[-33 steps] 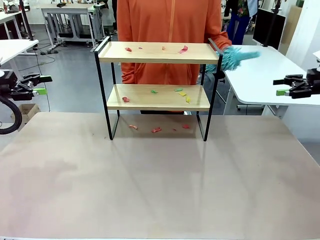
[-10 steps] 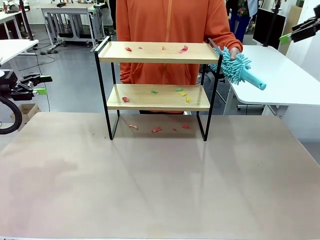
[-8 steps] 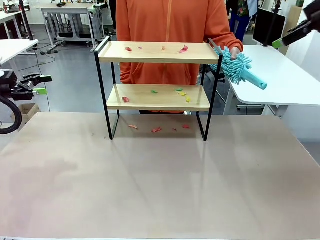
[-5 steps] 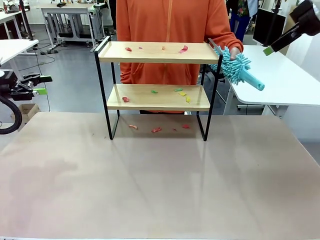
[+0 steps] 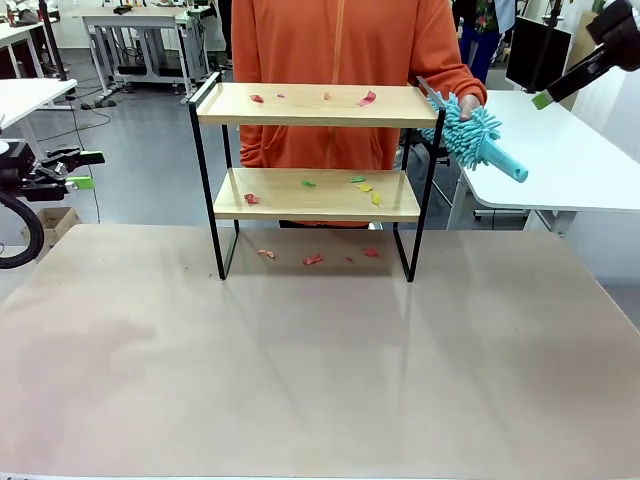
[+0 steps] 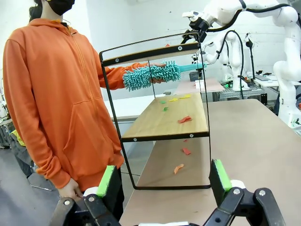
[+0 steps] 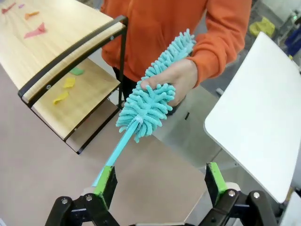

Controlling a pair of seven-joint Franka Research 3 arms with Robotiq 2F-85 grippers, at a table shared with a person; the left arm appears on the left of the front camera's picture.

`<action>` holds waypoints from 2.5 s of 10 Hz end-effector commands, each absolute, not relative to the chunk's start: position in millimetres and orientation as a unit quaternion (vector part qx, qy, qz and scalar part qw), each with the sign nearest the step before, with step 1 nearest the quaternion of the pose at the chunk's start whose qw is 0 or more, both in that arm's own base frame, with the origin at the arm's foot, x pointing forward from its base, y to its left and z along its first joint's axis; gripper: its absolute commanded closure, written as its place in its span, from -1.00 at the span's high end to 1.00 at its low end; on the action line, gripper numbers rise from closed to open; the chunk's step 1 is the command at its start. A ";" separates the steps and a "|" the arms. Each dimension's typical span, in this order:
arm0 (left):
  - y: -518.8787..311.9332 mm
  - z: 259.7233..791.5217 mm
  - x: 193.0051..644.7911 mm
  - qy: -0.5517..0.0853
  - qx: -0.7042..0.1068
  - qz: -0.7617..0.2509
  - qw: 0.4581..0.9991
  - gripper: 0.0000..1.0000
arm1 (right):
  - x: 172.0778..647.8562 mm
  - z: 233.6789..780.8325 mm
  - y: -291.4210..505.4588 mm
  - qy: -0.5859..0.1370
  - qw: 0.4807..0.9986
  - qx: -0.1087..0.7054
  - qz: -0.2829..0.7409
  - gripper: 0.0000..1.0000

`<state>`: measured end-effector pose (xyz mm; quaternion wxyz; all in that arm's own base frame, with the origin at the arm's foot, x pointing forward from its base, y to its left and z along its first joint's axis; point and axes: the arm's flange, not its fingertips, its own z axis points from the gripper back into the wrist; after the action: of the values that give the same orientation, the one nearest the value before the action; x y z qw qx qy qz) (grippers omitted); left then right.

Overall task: Clean the shelf.
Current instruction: Pick up the Duster handed by the human.

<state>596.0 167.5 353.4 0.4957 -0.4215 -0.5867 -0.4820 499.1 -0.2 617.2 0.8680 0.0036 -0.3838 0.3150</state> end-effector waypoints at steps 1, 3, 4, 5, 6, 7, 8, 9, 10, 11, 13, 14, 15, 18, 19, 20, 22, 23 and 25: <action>168.6 355.5 594.5 -0.586 -0.418 -0.487 0.494 1.00 | 479.6 611.7 28.9 -0.354 0.900 -0.034 0.252 1.00; 168.6 355.5 594.5 -0.586 -0.418 -0.487 0.494 1.00 | 472.1 596.4 33.0 -0.310 0.931 -0.006 0.190 1.00; 168.6 355.5 594.5 -0.586 -0.418 -0.487 0.494 1.00 | 469.7 588.1 37.5 -0.296 0.939 0.011 0.173 1.00; 168.6 355.5 594.5 -0.586 -0.418 -0.487 0.494 1.00 | 469.2 581.0 42.6 -0.292 0.942 0.018 0.167 1.00; 168.6 355.5 594.5 -0.586 -0.418 -0.487 0.494 1.00 | 471.9 573.8 47.2 -0.283 0.945 0.024 0.164 1.00; 168.6 355.5 594.5 -0.586 -0.418 -0.487 0.494 1.00 | 477.6 565.3 51.9 -0.276 0.947 0.033 0.163 1.00; 168.6 355.5 594.5 -0.586 -0.418 -0.487 0.494 1.00 | 482.8 557.2 55.9 -0.271 0.948 0.041 0.163 1.00; 168.6 355.5 594.5 -0.586 -0.418 -0.487 0.494 1.00 | 486.6 550.2 60.2 -0.263 0.949 0.048 0.166 1.00; 168.6 355.5 594.5 -0.586 -0.418 -0.487 0.494 1.00 | 490.5 543.8 64.5 -0.256 0.951 0.050 0.164 1.00; 168.6 355.5 594.5 -0.586 -0.418 -0.487 0.494 1.00 | 494.2 537.8 68.6 -0.253 0.952 0.054 0.163 1.00; 168.6 355.5 594.5 -0.586 -0.418 -0.487 0.494 1.00 | 499.8 528.8 72.0 -0.253 0.954 0.052 0.154 1.00; 168.6 355.5 594.5 -0.586 -0.418 -0.487 0.494 1.00 | 501.9 527.0 72.2 -0.253 0.954 0.052 0.150 1.00; 168.6 355.5 594.5 -0.586 -0.418 -0.487 0.494 1.00 | 503.8 526.6 71.3 -0.256 0.955 0.049 0.144 1.00; 168.6 355.5 594.5 -0.586 -0.418 -0.487 0.494 1.00 | 503.6 532.9 68.2 -0.262 0.955 0.047 0.134 1.00; 168.6 355.5 594.5 -0.586 -0.418 -0.487 0.494 1.00 | 505.4 534.1 68.2 -0.262 0.955 0.045 0.133 1.00; 168.6 355.5 594.5 -0.586 -0.418 -0.487 0.494 1.00 | 507.5 533.3 68.0 -0.262 0.955 0.040 0.133 0.06; 168.6 355.5 594.5 -0.586 -0.418 -0.487 0.494 1.00 | 505.9 535.8 65.8 -0.251 0.958 0.041 0.133 -1.00; 168.6 355.5 594.5 -0.586 -0.418 -0.487 0.494 1.00 | 505.4 536.2 65.3 -0.251 0.958 0.041 0.133 -1.00; 168.6 355.5 594.5 -0.586 -0.418 -0.487 0.494 1.00 | 504.4 538.6 65.0 -0.250 0.959 0.033 0.130 -0.73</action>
<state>596.0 167.6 353.1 0.4958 -0.4216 -0.5866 -0.4819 502.6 63.4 532.0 0.9552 0.0431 -0.2539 0.1456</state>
